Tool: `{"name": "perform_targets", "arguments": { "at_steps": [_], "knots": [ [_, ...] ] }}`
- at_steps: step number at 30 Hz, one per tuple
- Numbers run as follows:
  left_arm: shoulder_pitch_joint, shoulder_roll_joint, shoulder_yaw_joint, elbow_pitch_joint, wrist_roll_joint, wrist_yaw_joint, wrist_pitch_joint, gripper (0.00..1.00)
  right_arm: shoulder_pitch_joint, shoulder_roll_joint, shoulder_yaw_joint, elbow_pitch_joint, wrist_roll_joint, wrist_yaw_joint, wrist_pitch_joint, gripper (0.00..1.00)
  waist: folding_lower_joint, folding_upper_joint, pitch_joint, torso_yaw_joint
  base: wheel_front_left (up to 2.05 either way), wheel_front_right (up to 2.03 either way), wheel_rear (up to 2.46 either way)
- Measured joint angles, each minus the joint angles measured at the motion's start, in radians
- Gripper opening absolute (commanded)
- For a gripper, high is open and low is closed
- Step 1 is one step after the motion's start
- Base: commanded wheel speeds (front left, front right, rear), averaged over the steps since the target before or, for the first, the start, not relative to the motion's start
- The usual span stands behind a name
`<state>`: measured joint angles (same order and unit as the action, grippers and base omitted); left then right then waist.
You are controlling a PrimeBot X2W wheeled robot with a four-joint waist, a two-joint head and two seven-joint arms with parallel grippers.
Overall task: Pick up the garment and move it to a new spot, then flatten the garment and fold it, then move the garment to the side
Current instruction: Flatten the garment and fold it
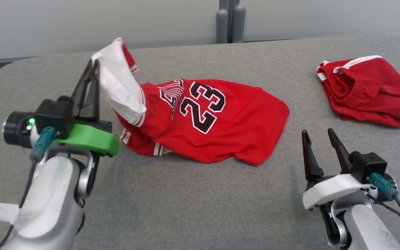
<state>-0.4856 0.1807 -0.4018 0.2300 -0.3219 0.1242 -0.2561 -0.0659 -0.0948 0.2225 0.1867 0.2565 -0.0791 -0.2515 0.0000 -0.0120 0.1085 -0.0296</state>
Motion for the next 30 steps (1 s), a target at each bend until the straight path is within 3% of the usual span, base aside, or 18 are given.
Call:
{"name": "perform_targets", "arguments": {
  "at_steps": [4,12,21,30],
  "knots": [
    [0.071,0.038,0.096,-0.058,0.013,0.0,0.0,0.0,0.008,0.001,0.015,0.025,0.0,0.017,0.004,1.0,0.0,0.0,-0.005,0.037,0.0,0.0,0.0],
    [0.174,0.04,0.237,-0.149,0.044,0.0,0.0,0.0,0.012,0.007,0.084,0.111,0.009,0.056,0.047,1.0,0.0,0.0,-0.007,0.082,0.0,0.0,0.0],
    [0.194,0.029,0.232,-0.239,0.064,0.0,0.0,0.0,0.005,0.009,0.207,0.22,-0.029,0.141,0.096,1.0,0.0,0.0,0.008,0.09,0.0,0.0,0.0],
    [0.25,0.012,0.239,-0.269,0.064,0.0,0.0,0.0,-0.065,0.017,0.217,0.3,-0.045,0.141,0.103,1.0,0.0,0.0,0.029,0.094,0.0,0.0,0.0]
  ]
}}
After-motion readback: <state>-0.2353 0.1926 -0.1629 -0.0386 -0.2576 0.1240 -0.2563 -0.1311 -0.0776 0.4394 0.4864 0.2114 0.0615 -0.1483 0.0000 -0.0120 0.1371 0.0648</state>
